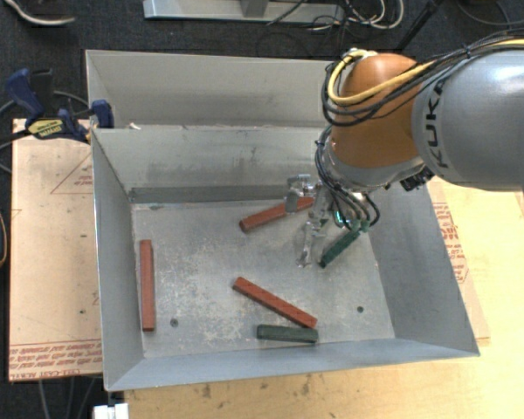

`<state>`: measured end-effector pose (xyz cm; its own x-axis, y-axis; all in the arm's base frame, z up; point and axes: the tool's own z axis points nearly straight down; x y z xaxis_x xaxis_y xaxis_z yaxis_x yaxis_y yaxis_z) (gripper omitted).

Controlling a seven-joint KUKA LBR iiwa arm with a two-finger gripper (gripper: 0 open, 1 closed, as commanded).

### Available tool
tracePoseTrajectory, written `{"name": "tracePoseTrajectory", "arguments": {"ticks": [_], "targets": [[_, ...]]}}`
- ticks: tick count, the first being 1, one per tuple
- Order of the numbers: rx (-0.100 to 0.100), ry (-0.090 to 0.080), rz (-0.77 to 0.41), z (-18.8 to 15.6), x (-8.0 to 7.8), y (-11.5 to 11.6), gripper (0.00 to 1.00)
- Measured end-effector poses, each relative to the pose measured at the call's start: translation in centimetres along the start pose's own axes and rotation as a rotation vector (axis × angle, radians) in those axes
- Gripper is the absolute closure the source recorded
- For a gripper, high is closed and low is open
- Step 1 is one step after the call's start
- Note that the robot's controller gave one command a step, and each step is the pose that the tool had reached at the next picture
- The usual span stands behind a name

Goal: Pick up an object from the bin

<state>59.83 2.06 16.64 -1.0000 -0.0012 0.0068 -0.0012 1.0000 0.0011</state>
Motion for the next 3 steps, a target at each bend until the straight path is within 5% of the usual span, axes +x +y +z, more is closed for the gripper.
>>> {"name": "tracePoseTrajectory", "arguments": {"ticks": [1, 2, 3], "targets": [[0.002, -0.001, -0.048, 10.09, 2.6, -9.83, 0.0], [0.0, -0.008, -0.054, 9.64, 2.34, -9.34, 1.0], [0.0, -0.008, -0.054, 9.66, 2.33, -9.34, 0.0]]}}
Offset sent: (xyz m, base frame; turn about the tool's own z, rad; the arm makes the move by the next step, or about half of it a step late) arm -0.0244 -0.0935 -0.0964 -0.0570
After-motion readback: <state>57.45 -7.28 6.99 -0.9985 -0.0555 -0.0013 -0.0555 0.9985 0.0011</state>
